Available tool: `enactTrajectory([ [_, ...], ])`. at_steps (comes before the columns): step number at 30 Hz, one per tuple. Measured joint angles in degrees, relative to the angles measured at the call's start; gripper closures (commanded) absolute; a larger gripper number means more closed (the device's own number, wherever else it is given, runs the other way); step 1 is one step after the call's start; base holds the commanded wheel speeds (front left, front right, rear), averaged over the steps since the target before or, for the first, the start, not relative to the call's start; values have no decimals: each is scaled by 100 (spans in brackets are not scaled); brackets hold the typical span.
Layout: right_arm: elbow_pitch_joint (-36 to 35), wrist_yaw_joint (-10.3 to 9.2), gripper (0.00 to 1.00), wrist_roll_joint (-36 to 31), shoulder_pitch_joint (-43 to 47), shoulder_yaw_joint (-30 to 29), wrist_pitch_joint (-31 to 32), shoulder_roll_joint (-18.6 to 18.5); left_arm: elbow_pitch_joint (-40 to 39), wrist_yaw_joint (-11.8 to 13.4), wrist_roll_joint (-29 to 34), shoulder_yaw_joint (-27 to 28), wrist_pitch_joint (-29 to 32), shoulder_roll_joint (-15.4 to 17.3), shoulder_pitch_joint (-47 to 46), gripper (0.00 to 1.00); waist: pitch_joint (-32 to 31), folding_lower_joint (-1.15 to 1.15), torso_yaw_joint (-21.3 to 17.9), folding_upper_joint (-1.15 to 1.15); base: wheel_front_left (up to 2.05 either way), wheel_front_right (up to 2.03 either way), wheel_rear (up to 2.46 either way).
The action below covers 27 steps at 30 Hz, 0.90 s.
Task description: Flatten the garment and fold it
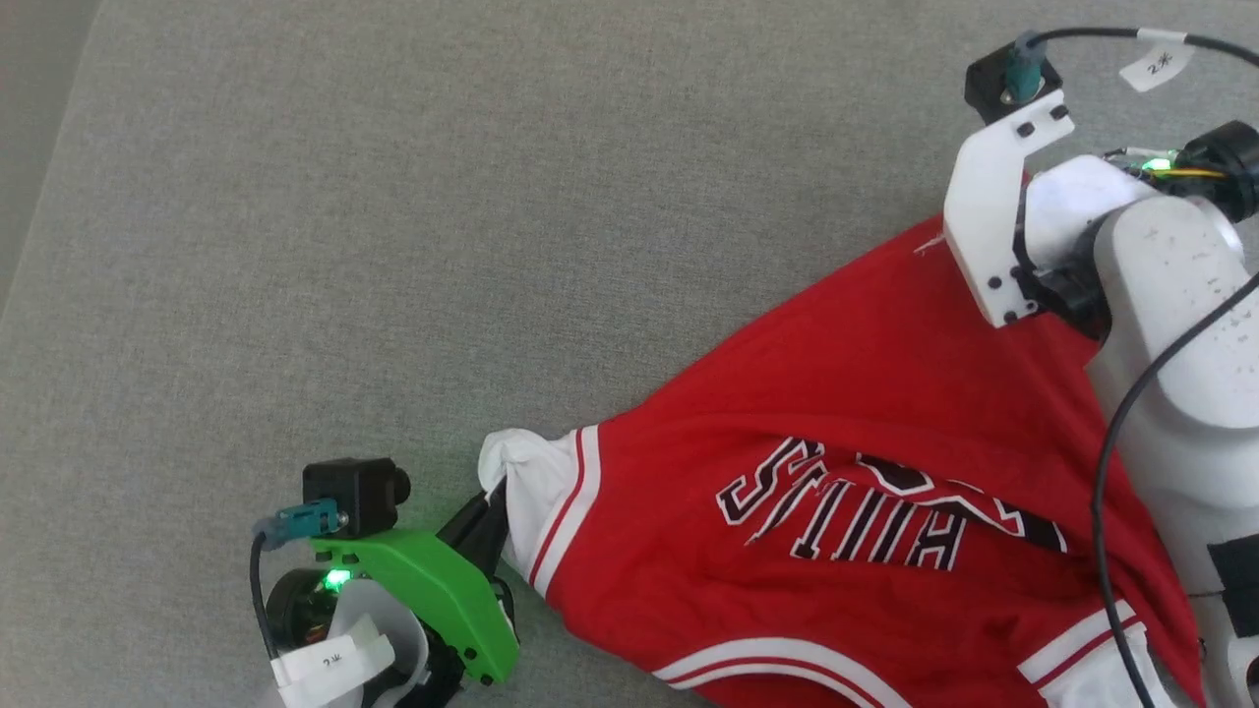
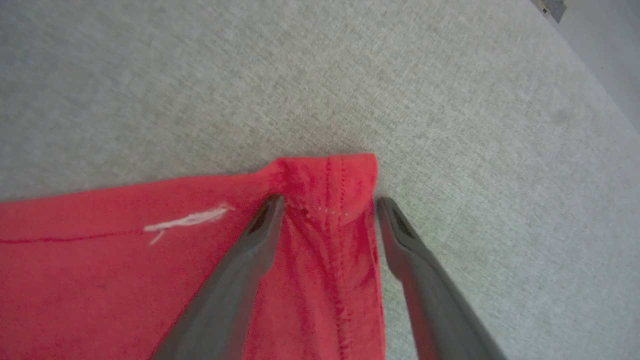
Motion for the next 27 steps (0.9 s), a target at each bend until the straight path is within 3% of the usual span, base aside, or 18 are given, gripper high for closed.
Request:
enactTrajectory([
  [1, 30, 0, 0, 89, -37, 3, 52, -2, 1, -1, -1, 1, -4, 1, -5, 100, 17, 0, -7, 0, 0, 0, 0],
  [2, 43, -1, 61, 147, -60, 9, 91, -2, 4, 0, -1, 4, -5, 2, -9, 100, 21, 0, -19, 0, 0, 0, 0],
  [3, 53, -1, 89, 215, -82, 32, 134, -11, 11, 0, -1, 8, -5, 4, -21, 100, 17, 0, -35, 0, 0, 0, 0],
  [4, 56, -2, 100, 311, -93, 52, 141, -23, 18, 0, -1, 8, -5, 7, -25, 100, 2, 0, -51, 0, 0, 0, 0],
  [9, -116, 0, 100, 936, 181, -196, -215, -70, 74, 9, -1, 13, 3, 53, -24, 100, -197, 0, -144, 0, 0, 0, 0],
  [12, -602, 1, 100, 1365, 728, -538, -560, -205, 127, 66, -1, 27, 23, 87, 20, 100, -411, 0, -224, 0, 0, 0, 0],
  [15, -1464, 1, 100, 1941, 1533, -1015, -698, -294, 138, 164, -10, 66, 56, 125, 164, 100, -687, 0, -334, 0, 0, 0, 0],
  [16, -2314, 1, 100, 2366, 2536, -1471, -575, -300, 125, 259, -47, 97, 59, 149, 383, 100, -956, 0, -459, 0, 0, 0, 0],
  [17, -2544, 1, 100, 2454, 2853, -1614, -513, -286, 116, 276, -63, 103, 60, 152, 435, 100, -1031, 0, -500, 0, 0, 0, 0],
  [20, -3206, 1, 100, 2651, 3878, -2080, -313, -98, 113, 318, -129, 130, 59, 148, 531, 100, -1275, 0, -649, 0, 0, 0, 0],
  [23, -3690, 1, 100, 3019, 4758, -2412, -12, 334, 126, 337, -215, 168, 59, 131, 656, 100, -1498, 0, -825, 0, 0, 0, 0],
  [27, -4027, 1, 100, 3173, 5379, -2628, 294, 608, 155, 327, -400, 238, 34, 59, 717, 100, -1730, 0, -1013, 0, 0, 0, 0],
])
